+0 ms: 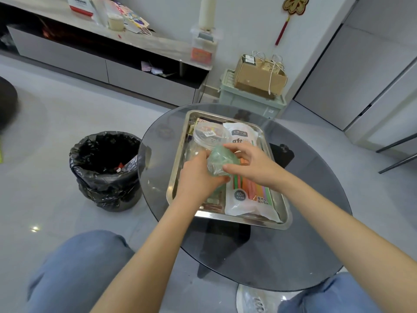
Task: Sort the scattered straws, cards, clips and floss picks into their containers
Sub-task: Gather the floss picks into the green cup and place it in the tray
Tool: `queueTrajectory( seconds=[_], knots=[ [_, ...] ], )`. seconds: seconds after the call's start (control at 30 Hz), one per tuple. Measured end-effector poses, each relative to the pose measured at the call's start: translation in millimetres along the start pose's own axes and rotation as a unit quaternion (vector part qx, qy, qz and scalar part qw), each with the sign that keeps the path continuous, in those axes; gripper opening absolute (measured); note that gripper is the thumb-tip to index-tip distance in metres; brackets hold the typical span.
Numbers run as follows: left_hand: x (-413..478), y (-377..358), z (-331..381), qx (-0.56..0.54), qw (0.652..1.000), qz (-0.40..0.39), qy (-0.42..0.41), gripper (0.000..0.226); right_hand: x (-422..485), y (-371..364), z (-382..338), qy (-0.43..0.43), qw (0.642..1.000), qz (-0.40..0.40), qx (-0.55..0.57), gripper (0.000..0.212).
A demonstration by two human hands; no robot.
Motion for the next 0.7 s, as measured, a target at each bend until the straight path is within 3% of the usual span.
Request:
queueTrajectory(
  seconds=[0.17, 0.27, 0.47, 0.7],
  knots=[
    [1.6, -1.8, -3.8, -0.025, 1.000, -0.001, 0.004, 0.055, -4.6, 1.4, -8.5, 0.034, 0.998, -0.019, -0.045, 0.058],
    [2.1, -3.7, -7.4, -0.043, 0.999, -0.008, 0.007, 0.049, -4.9, 9.2, -8.8, 0.033, 0.999, 0.011, -0.003, 0.055],
    [3.3, -1.4, -17.3, -0.052, 0.998, -0.041, 0.015, 0.062, -12.5, 16.8, 2.5, 0.028, 0.998, 0.038, 0.031, 0.054],
    [4.5, 5.6, -13.8, -0.088, 0.996, -0.014, 0.023, 0.043, -20.5, 3.9, 0.0, 0.071, 0.996, 0.044, 0.040, 0.057]
  ],
)
Point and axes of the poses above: each hand's wrist, its own x-axis towards the middle knuckle, its own y-axis out of the back of the hand, z = x × y, the point moved 8 cm from there along x, towards the middle knuckle, and after that the axes turned 2 degrees about -x, right-handed, at the moved point
